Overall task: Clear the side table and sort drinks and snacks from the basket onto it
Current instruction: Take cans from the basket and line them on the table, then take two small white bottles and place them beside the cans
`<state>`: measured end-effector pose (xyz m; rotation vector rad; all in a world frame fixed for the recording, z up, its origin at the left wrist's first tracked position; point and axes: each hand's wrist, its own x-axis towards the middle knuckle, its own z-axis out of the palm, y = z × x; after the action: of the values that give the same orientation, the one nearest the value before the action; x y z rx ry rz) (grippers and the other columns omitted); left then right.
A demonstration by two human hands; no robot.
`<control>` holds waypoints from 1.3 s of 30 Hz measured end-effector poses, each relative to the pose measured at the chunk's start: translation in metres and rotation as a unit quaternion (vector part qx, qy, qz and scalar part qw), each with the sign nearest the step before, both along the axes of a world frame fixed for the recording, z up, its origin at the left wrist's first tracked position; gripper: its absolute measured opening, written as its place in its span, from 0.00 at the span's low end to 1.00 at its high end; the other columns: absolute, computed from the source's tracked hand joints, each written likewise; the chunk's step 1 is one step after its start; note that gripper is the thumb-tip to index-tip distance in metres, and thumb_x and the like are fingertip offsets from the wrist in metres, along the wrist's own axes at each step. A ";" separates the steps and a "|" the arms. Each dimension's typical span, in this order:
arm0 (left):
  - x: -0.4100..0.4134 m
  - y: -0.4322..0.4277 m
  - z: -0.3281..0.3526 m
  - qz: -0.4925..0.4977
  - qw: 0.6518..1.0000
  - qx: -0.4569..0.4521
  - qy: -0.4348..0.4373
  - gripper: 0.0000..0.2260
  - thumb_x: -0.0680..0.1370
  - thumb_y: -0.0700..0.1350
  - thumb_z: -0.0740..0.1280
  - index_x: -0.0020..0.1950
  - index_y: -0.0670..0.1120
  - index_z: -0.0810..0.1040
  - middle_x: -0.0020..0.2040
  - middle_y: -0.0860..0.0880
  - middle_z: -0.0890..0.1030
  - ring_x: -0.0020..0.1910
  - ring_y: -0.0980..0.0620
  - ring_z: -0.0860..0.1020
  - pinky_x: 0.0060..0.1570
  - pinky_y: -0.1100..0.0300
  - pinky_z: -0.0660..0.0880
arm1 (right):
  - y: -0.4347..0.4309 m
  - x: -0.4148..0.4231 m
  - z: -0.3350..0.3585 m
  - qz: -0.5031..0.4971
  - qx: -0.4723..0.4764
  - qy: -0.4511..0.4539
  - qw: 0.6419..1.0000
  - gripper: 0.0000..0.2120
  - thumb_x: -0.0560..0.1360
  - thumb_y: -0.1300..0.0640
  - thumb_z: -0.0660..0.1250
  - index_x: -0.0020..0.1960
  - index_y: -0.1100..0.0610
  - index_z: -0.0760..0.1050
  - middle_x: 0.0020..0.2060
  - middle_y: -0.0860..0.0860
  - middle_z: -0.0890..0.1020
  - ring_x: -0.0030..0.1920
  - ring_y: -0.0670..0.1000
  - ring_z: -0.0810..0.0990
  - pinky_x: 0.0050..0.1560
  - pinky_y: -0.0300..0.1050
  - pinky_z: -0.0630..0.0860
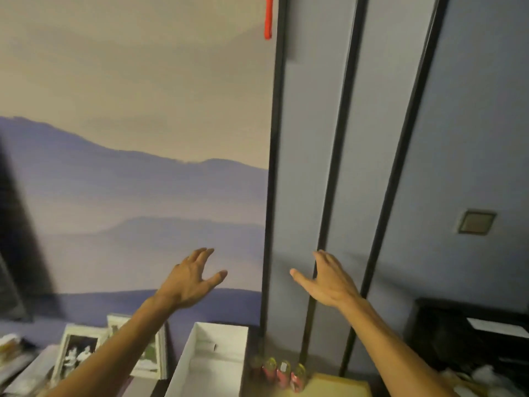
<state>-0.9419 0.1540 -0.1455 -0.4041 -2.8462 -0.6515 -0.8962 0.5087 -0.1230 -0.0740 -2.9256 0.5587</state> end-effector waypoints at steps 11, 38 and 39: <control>0.179 -0.184 0.019 0.207 0.978 -0.016 0.009 0.40 0.77 0.75 0.56 0.82 0.52 0.61 0.81 0.47 0.65 0.74 0.44 0.72 0.71 0.43 0.71 | -0.209 0.036 0.005 0.206 -0.009 -0.013 0.978 0.48 0.78 0.25 0.61 0.85 0.56 0.57 0.84 0.54 0.62 0.82 0.57 0.64 0.78 0.56 0.67; 0.395 -0.612 -0.101 0.482 0.862 0.073 -0.140 0.40 0.75 0.77 0.56 0.80 0.55 0.63 0.80 0.47 0.66 0.73 0.45 0.72 0.70 0.46 0.73 | -0.779 0.115 -0.105 0.485 0.034 -0.144 0.862 0.48 0.73 0.21 0.61 0.83 0.48 0.58 0.79 0.55 0.71 0.75 0.61 0.74 0.69 0.60 0.77; 0.386 -0.622 -0.111 0.483 0.859 0.074 -0.151 0.41 0.75 0.78 0.56 0.80 0.55 0.63 0.80 0.47 0.66 0.73 0.45 0.72 0.70 0.46 0.73 | -0.792 0.109 -0.116 0.488 0.036 -0.153 0.859 0.47 0.74 0.22 0.62 0.83 0.48 0.58 0.79 0.55 0.71 0.75 0.61 0.74 0.69 0.60 0.77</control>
<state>-0.5556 -0.4681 -0.2565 1.1761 -2.7021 -0.7113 -0.7875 -0.2829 -0.2388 1.5226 -3.0824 0.5706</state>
